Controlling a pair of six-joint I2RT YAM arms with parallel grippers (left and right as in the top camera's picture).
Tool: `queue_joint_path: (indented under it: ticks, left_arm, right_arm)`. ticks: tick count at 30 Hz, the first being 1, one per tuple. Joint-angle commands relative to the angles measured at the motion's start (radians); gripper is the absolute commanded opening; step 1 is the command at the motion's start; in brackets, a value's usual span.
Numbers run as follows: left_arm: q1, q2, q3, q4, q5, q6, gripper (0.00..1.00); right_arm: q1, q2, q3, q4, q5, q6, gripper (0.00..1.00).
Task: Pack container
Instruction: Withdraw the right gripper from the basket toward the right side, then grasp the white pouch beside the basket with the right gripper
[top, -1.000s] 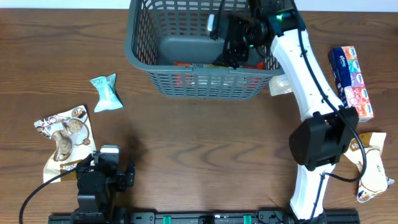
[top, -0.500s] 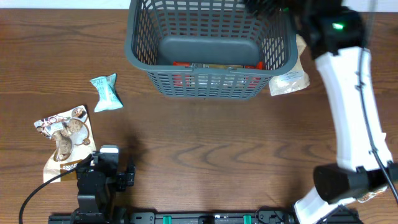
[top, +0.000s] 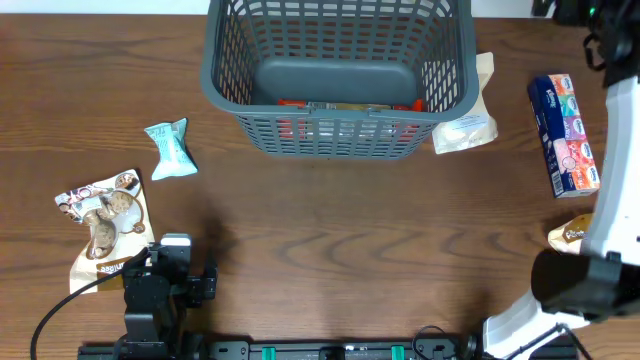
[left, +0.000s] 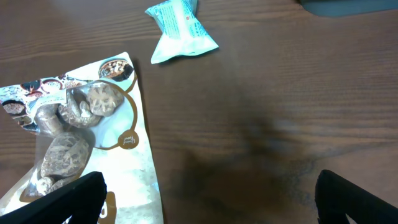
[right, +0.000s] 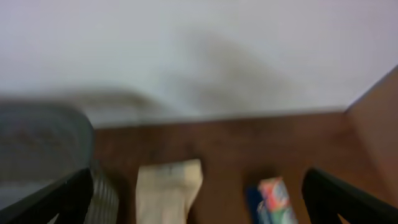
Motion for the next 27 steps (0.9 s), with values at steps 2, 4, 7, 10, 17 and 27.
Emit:
queue_joint_path:
  ticks: [2, 4, 7, 10, 17, 27]
  left_arm:
    - [-0.004, -0.006, 0.006, -0.004, 0.0, -0.013, 0.99]
    - [-0.004, -0.006, 0.006, -0.004, 0.0, -0.013, 0.99]
    - [-0.004, -0.006, 0.006, -0.004, -0.001, -0.013, 0.99]
    - [-0.004, -0.006, 0.006, -0.004, 0.0, -0.013, 0.99]
    - [-0.004, -0.006, 0.006, -0.004, -0.001, -0.013, 0.99]
    - [-0.004, -0.006, 0.006, -0.004, -0.001, -0.013, 0.99]
  right_arm:
    - [0.01, 0.109, -0.001, -0.062, -0.09, -0.022, 0.98]
    - [0.016, 0.151, -0.001, -0.067, -0.091, -0.033, 0.99]
    - [0.031, 0.201, -0.001, -0.072, -0.094, -0.062, 0.99]
    - [0.044, 0.235, -0.001, -0.076, -0.096, -0.075, 0.99]
    - [0.056, 0.323, -0.003, -0.121, -0.101, -0.101, 0.99]
    - [0.077, 0.435, -0.003, -0.134, -0.101, -0.119, 0.99]
